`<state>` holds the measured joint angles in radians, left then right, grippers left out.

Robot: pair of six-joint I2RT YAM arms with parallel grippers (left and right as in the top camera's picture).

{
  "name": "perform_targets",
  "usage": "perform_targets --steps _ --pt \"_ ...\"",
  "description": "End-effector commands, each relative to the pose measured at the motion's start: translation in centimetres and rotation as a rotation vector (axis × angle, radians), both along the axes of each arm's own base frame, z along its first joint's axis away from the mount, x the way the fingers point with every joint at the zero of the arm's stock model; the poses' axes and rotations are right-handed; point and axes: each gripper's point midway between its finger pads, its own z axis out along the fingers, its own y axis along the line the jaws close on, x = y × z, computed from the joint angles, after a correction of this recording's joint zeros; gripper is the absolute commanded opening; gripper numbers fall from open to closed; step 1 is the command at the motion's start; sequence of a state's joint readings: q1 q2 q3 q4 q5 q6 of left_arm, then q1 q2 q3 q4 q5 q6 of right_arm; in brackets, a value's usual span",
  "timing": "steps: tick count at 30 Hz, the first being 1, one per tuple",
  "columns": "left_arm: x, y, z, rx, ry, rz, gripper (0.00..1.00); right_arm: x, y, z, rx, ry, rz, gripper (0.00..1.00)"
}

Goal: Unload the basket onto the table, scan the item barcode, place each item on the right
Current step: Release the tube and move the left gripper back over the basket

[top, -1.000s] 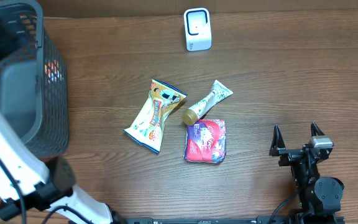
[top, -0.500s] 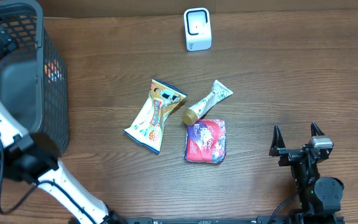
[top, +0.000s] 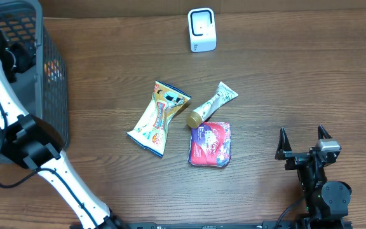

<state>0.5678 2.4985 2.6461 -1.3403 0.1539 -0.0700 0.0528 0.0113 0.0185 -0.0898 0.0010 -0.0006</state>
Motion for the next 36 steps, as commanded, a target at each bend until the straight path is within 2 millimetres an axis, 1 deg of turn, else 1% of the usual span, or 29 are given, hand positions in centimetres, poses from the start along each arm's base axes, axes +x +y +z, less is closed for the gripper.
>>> perform_targets --steps 1,6,10,24,26,27,28,29,31,33,35,36 --pt "1.4 -1.3 -3.2 -0.025 0.025 -0.058 1.0 0.0 -0.2 -0.2 -0.004 -0.003 -0.008 1.0" --pt "2.4 -1.8 -5.4 -0.028 0.041 -0.075 1.0 0.0 -0.2 -0.2 -0.004 -0.003 -0.008 1.0" --pt "2.6 -2.0 -6.6 -0.038 0.053 -0.071 1.0 0.0 -0.2 -0.2 -0.004 -0.003 -0.008 1.0" --pt "2.2 -1.4 -7.0 -0.009 0.076 -0.09 1.0 0.0 -0.2 -0.2 -0.004 -0.003 -0.008 1.0" --pt "1.8 -1.7 -7.0 -0.023 0.092 -0.084 0.93 0.0 -0.2 -0.2 -0.004 -0.003 -0.008 1.0" --pt "1.5 -1.8 -6.7 -0.027 0.098 -0.081 0.88 0.0 -0.2 -0.2 -0.004 -0.003 -0.008 1.0" --pt "1.2 -1.8 -6.4 -0.029 0.104 -0.077 0.88 0.0 -0.2 -0.2 -0.004 -0.003 -0.008 1.0" --pt "1.0 -1.7 -5.8 -0.023 0.102 -0.068 0.91 0.0 -0.2 -0.2 -0.004 -0.003 -0.008 1.0" --pt "0.9 -1.5 -3.6 0.0 0.076 -0.049 1.0 0.0 -0.2 -0.2 -0.004 -0.003 -0.008 1.0" --pt "0.9 -1.1 -0.2 0.039 0.02 -0.033 1.0 0.0 -0.2 -0.2 -0.004 -0.003 -0.008 1.0" --pt "0.5 -0.2 4.5 0.128 -0.045 0.015 1.0 0.0 -0.2 -0.2 -0.004 -0.003 -0.008 1.0" --pt "0.4 0.4 7.1 0.187 -0.088 0.034 1.0 0.0 -0.2 -0.2 -0.004 -0.003 -0.008 1.0"
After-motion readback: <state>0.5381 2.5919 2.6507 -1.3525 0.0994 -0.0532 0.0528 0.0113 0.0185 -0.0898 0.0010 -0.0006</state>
